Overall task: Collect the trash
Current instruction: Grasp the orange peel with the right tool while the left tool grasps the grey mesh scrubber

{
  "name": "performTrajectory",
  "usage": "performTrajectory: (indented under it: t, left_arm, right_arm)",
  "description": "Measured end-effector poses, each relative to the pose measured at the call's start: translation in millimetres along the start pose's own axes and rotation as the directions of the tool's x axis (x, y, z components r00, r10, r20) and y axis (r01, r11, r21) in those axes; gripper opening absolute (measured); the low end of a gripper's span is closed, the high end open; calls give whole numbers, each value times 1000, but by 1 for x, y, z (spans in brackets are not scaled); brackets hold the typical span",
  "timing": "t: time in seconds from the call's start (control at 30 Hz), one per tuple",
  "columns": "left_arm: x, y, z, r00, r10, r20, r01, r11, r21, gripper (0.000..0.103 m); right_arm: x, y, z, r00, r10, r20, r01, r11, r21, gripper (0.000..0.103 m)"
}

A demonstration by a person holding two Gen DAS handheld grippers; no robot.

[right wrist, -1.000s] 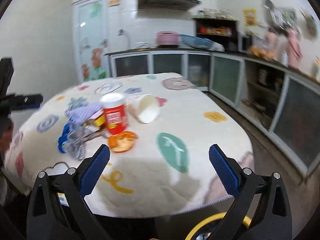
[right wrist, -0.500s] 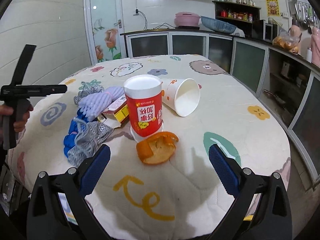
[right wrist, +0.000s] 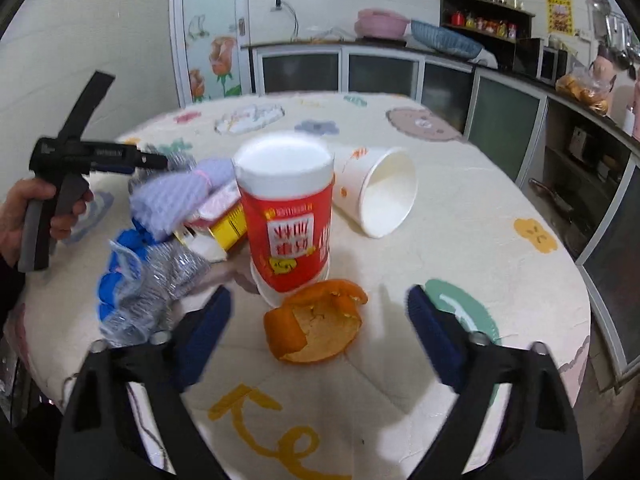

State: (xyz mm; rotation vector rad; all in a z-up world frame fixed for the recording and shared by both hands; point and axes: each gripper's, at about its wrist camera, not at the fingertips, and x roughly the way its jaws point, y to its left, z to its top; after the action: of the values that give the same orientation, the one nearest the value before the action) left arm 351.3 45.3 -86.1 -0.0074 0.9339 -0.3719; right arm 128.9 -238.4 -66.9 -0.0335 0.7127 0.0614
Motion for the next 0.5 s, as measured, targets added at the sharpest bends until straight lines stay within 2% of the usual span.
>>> performTrajectory:
  t: [0.13, 0.23, 0.27, 0.3, 0.37, 0.4, 0.5]
  left_arm:
    - [14, 1, -1, 999, -36, -27, 36, 999, -19, 95]
    - [17, -1, -2, 999, -42, -21, 42, 999, -18, 94]
    - [16, -2, -2, 999, -52, -15, 51, 999, -19, 83]
    - [15, -1, -3, 998, -60, -11, 60, 998, -21, 60]
    - [16, 0, -3, 996, -82, -20, 82, 996, -24, 44]
    - [16, 0, -2, 997, -78, -14, 78, 997, -25, 24]
    - [12, 2, -1, 997, -80, -2, 80, 996, -27, 16]
  right_arm:
    - [11, -1, -4, 999, 9, -44, -8, 1000, 21, 73]
    - [16, -3, -7, 998, 13, -68, -11, 1000, 29, 58]
    - [17, -4, -8, 997, 15, -75, -13, 999, 30, 49]
    - [18, -4, -8, 996, 19, -83, -17, 999, 27, 39]
    - [19, -3, -7, 996, 21, -85, -19, 1000, 24, 29]
    - [18, -3, -6, 996, 20, -82, -17, 999, 27, 22]
    - [14, 0, -4, 997, 13, -70, -12, 1000, 19, 18]
